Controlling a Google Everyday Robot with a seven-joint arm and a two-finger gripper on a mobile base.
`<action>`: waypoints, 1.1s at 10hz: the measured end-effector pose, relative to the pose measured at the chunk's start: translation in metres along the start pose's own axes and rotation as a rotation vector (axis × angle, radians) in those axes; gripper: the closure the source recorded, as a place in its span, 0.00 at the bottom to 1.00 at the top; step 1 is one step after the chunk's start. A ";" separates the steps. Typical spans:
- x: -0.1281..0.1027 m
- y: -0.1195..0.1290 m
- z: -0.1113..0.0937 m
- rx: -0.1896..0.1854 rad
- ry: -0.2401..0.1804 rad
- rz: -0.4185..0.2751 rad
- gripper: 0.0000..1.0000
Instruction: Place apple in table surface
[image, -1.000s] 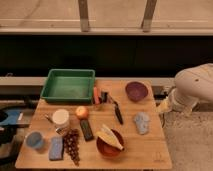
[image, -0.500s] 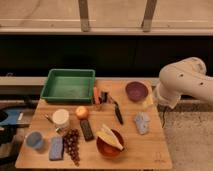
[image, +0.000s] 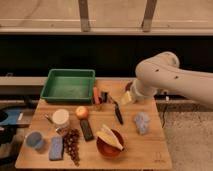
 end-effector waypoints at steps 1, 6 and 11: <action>-0.005 0.025 0.000 -0.033 0.001 -0.059 0.24; -0.002 0.061 -0.003 -0.076 -0.004 -0.150 0.24; -0.007 0.074 0.007 -0.092 0.018 -0.189 0.24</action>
